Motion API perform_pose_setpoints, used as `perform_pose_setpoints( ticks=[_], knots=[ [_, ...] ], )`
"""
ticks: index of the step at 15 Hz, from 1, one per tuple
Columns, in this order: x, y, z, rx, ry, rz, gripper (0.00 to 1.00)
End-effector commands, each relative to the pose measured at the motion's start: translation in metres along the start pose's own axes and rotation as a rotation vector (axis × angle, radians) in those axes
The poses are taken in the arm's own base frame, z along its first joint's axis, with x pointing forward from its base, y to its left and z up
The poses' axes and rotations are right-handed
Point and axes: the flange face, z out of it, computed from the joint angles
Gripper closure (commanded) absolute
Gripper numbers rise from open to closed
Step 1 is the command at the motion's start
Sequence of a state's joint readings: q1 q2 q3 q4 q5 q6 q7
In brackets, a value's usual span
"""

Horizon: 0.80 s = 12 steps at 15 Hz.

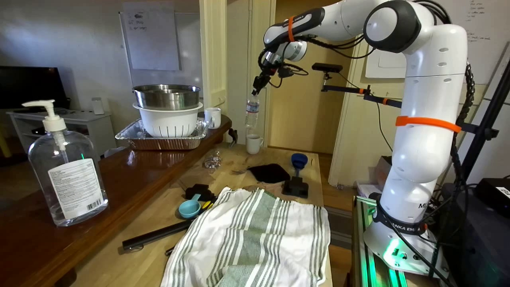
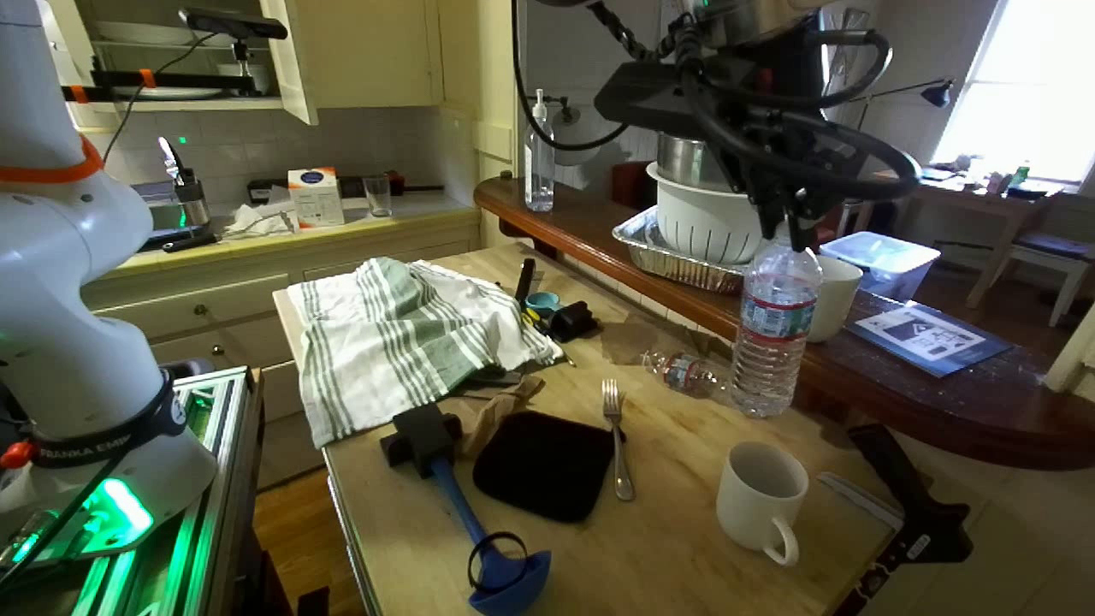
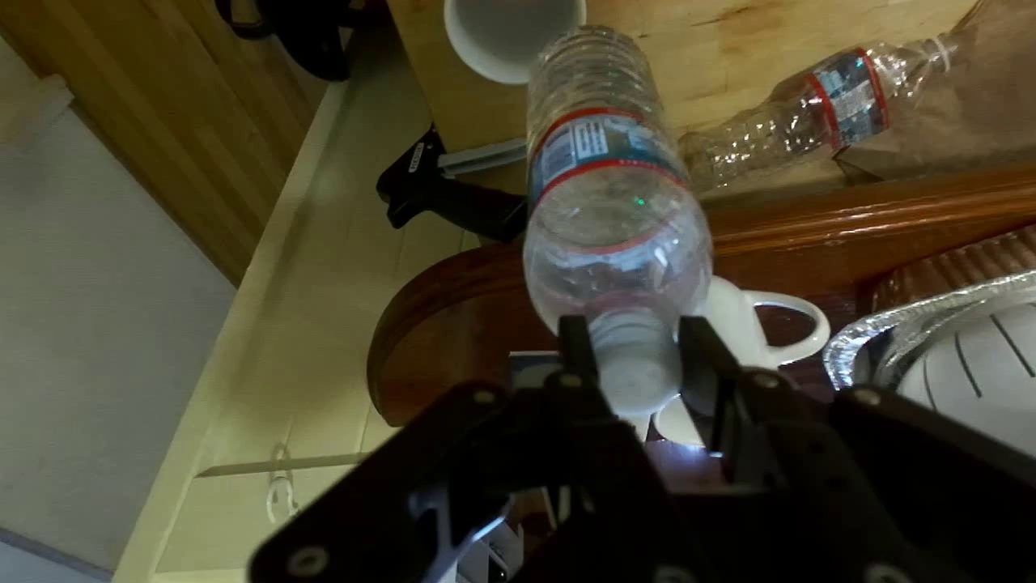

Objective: Put the white water bottle inside the mug.

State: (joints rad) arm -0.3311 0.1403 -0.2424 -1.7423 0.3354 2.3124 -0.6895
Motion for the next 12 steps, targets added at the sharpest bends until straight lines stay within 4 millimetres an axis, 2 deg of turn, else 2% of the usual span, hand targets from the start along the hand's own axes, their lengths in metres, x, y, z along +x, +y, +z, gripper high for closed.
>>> perform_pose_setpoints(
  ticks=[1, 5, 12],
  knots=[
    [0.012, 0.018, 0.007, -0.010, 0.017, 0.043, 0.92],
    [0.012, 0.031, 0.021, -0.021, 0.003, 0.064, 0.92],
    [0.006, 0.038, 0.041, -0.010, -0.019, 0.085, 0.92]
  ],
)
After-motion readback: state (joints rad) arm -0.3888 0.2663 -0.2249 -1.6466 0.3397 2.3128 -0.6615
